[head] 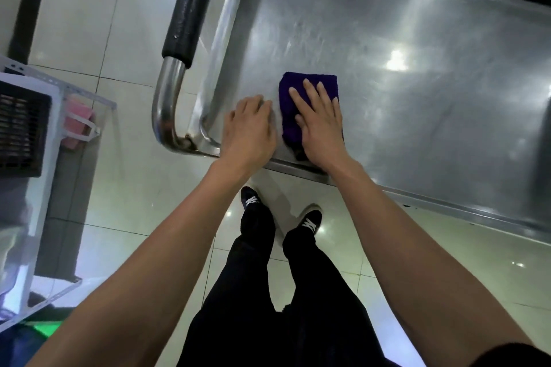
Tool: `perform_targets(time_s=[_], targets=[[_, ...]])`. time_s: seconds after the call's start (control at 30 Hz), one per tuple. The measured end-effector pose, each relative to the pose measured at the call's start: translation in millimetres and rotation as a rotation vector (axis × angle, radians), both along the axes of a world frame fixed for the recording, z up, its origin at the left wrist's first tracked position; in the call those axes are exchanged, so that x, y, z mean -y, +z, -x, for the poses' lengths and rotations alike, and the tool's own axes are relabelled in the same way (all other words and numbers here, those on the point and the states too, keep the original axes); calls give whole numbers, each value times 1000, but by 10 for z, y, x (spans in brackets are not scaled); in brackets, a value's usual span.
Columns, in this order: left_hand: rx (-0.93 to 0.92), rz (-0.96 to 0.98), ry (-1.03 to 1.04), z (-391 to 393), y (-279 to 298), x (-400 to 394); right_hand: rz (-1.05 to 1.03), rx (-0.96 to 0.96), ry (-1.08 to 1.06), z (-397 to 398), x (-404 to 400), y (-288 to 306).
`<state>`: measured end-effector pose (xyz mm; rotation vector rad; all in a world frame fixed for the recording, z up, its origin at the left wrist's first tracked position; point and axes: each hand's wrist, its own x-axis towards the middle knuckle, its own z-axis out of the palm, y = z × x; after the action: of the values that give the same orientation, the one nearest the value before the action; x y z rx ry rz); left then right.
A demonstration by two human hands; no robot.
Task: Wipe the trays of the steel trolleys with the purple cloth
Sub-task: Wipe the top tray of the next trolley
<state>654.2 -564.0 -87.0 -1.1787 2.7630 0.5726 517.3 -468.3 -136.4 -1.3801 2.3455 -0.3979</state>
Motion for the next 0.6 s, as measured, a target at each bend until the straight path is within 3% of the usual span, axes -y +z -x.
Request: perform_targets(time_s=[0.33,0.6], targets=[[81,-4,-208,712,22,-923,-20,13,-182,677,-1206,27],[84,-25,-164,663,17,-1102,-58,-32,-272,720,-1706,17]])
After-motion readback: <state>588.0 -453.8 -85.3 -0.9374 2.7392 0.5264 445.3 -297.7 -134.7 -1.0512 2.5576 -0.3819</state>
